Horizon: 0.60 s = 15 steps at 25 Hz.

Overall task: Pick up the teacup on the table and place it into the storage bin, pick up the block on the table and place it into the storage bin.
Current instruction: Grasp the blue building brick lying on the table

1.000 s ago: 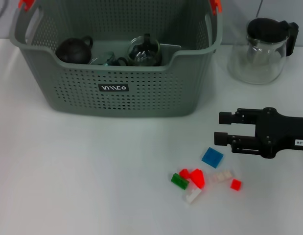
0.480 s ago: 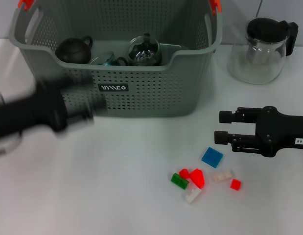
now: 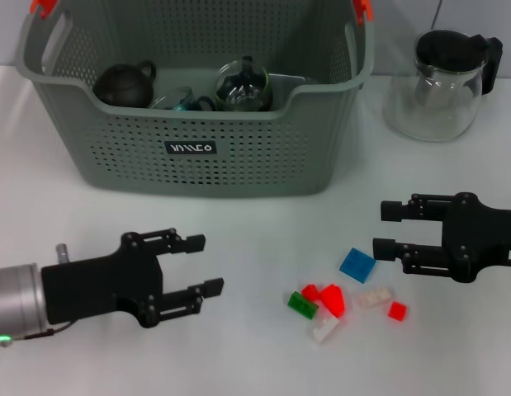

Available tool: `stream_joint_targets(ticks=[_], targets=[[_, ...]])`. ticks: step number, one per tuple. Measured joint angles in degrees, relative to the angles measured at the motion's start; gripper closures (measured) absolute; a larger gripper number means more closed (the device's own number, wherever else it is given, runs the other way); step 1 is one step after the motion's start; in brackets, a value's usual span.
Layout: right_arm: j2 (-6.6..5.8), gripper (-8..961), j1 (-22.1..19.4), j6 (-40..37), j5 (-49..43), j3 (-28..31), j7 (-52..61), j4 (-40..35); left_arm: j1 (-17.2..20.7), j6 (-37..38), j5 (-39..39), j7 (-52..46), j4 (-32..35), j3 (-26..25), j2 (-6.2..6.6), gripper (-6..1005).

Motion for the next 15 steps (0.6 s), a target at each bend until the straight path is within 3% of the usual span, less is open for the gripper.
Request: stream_joint_targets(ticks=[9,15], targets=[[0.23,280,1.9,-0.9,-3.1,-1.7,2.5,-2.2,0.2,-1.1,0.3,0.8,-1.3,-1.5,0.07,357],[-0.09,282,6.8,-8.8,-16.6,-5.1,24.1,-19.8,1.2,-1.0,0.4,0.9,-1.0,-3.9,0.06,357]])
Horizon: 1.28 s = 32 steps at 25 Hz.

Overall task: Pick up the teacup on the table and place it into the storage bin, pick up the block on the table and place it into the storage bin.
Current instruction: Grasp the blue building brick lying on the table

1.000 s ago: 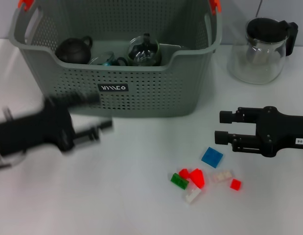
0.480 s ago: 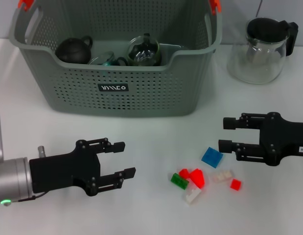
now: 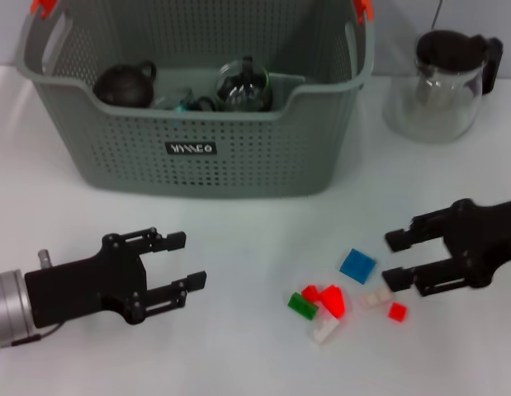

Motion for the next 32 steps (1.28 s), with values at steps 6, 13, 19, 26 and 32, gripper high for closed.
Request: stream_joint_targets(ticks=[6,13,19,26,32], targets=[[1.76,284,9.1,-5.4,-16.0,-7.1,18.2,-12.4,0.1,0.1,-0.1,0.0,-0.3,-1.5,-0.05,357],[2.83,285,14.4,4.1,-23.8,-18.5,34.2,-7.5,0.1,-0.3,-0.8,0.1,-0.9,-1.7,-0.13,357],[2.89,286,14.9,14.4,-23.4,-27.2,34.2,0.8,0.1,-0.6,-1.0,0.6,-1.5,-2.4,-0.13,357],[3.02,286,15.2,21.7,-22.8,-32.0,36.4,5.0,0.1,-0.8,-1.0,0.7,-2.1,-3.0,-0.14,357],[3.08,285,14.5,26.6,-22.8,-34.9,37.2,6.0,0.1,-1.6,-1.0,0.7,-2.6,-3.0,-0.08,357]])
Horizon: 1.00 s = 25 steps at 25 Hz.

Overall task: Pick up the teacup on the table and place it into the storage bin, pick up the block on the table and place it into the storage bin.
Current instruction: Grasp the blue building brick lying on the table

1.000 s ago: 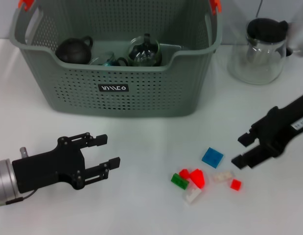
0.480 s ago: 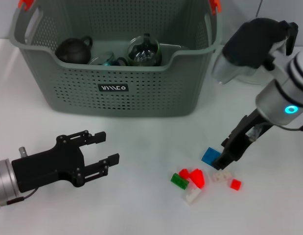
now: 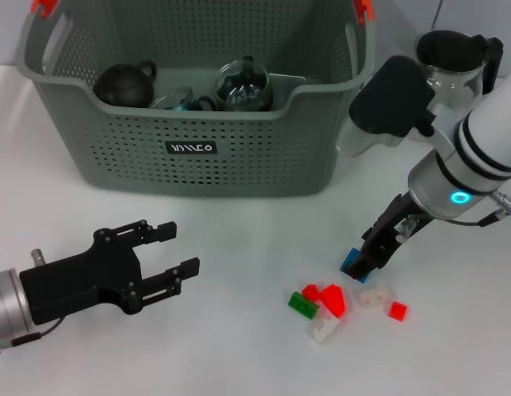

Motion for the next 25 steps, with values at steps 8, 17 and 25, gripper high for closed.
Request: stream_joint_targets(ticks=[8,17,25], targets=[[0.19,285,0.5,3.2,0.0,-2.2,0.2,2.1,0.0,-0.6,0.1,0.0,-0.6,0.0,-0.06,357],[0.22,286,0.2,6.1,0.4,-6.0,0.2,2.9,0.0,-0.7,0.1,0.1,-0.7,0.0,0.02,357],[0.14,351,0.8,6.2,0.8,-5.9,0.3,5.1,0.0,-0.8,0.1,0.1,-0.7,0.0,0.03,357]])
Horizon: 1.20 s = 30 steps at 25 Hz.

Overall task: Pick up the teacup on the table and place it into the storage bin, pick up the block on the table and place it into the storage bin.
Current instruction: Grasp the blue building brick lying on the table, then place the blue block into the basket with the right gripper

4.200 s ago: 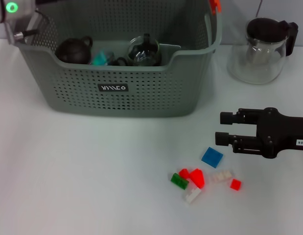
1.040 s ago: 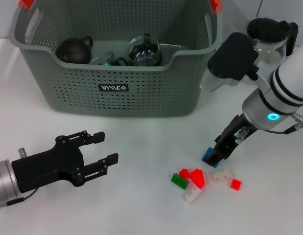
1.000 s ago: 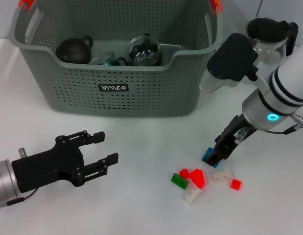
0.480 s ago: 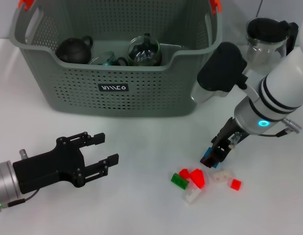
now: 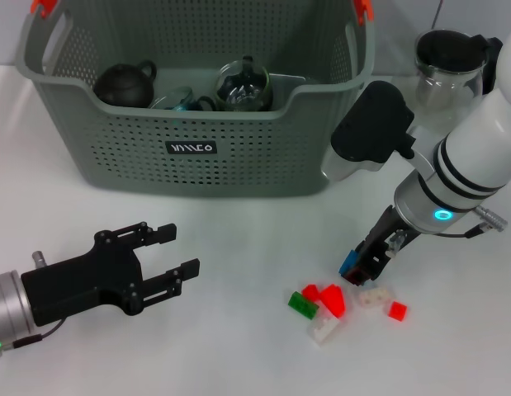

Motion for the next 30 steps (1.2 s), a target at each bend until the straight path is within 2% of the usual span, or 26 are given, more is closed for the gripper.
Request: stream_joint_targets(ticks=[7,13,26,30], targets=[[-0.10,467,0.0,0.5,0.1,-0.2,0.5,0.3,0.0,-0.5,0.1,0.0,0.0,0.0,-0.07,357],[-0.10,526,-0.1,0.7,0.1,-0.3,0.5,0.4,0.0,-0.6,0.1,0.0,-0.1,0.0,-0.09,357],[-0.29,527,-0.6,0.2,0.5,0.8,1.2,-0.2,0.0,-0.6,0.2,0.0,-0.1,0.0,-0.10,357],[-0.43,527,-1.6,-2.1,0.5,2.8,1.2,-3.8,0.0,-0.6,0.3,0.0,-0.1,0.0,-0.09,356]])
